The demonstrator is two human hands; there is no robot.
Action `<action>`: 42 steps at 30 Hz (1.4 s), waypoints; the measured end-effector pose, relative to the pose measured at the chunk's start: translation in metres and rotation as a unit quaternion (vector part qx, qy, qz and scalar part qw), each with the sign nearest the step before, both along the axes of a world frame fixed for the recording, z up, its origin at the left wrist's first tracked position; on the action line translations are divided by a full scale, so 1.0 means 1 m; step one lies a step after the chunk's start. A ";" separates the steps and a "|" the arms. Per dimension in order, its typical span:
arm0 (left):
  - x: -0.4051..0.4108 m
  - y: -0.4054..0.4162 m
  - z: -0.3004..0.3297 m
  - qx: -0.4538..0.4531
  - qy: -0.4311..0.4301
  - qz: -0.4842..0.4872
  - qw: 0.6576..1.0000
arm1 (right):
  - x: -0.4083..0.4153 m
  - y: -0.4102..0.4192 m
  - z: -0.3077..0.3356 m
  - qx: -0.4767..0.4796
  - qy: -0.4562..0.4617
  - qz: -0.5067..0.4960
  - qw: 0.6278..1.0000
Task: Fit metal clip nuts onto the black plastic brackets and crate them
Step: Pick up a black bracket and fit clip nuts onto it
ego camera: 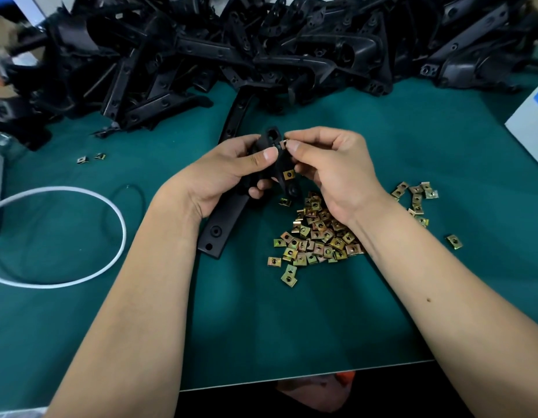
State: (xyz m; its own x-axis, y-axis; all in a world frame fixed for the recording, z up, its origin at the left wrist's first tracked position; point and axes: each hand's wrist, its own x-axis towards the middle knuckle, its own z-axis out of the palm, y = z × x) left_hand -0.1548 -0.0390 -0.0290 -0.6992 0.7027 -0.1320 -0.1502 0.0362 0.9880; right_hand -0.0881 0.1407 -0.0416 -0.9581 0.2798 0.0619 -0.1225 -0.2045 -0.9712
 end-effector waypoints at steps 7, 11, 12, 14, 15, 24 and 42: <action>0.001 0.006 -0.002 -0.006 0.035 0.081 0.996 | 0.005 -0.007 0.000 -0.011 0.012 0.045 0.999; 0.000 0.013 -0.005 0.011 0.048 0.124 0.991 | 0.003 -0.005 0.002 0.048 -0.008 0.054 0.997; 0.000 0.013 -0.005 0.029 0.037 0.134 0.990 | 0.003 -0.004 0.003 0.072 -0.008 0.040 0.997; 0.000 0.013 -0.004 0.075 0.013 0.161 0.984 | 0.003 -0.002 0.001 0.154 -0.015 -0.012 0.988; -0.002 0.012 -0.004 0.092 0.016 0.171 0.981 | 0.003 -0.001 -0.001 0.188 -0.019 -0.027 0.982; 0.002 0.018 -0.004 0.122 0.070 0.151 0.979 | 0.001 -0.008 -0.002 0.293 0.013 -0.075 0.953; 0.027 0.065 0.014 0.046 0.071 0.197 0.977 | 0.018 0.022 0.028 0.354 -0.001 -0.073 0.932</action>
State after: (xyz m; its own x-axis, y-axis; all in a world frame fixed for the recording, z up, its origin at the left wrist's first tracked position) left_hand -0.1276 0.0264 -0.0151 -0.9246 0.3789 0.0383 0.0054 -0.0875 0.9962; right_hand -0.0706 0.1622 -0.0135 -0.9135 0.2957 0.2795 -0.0980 0.5068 -0.8564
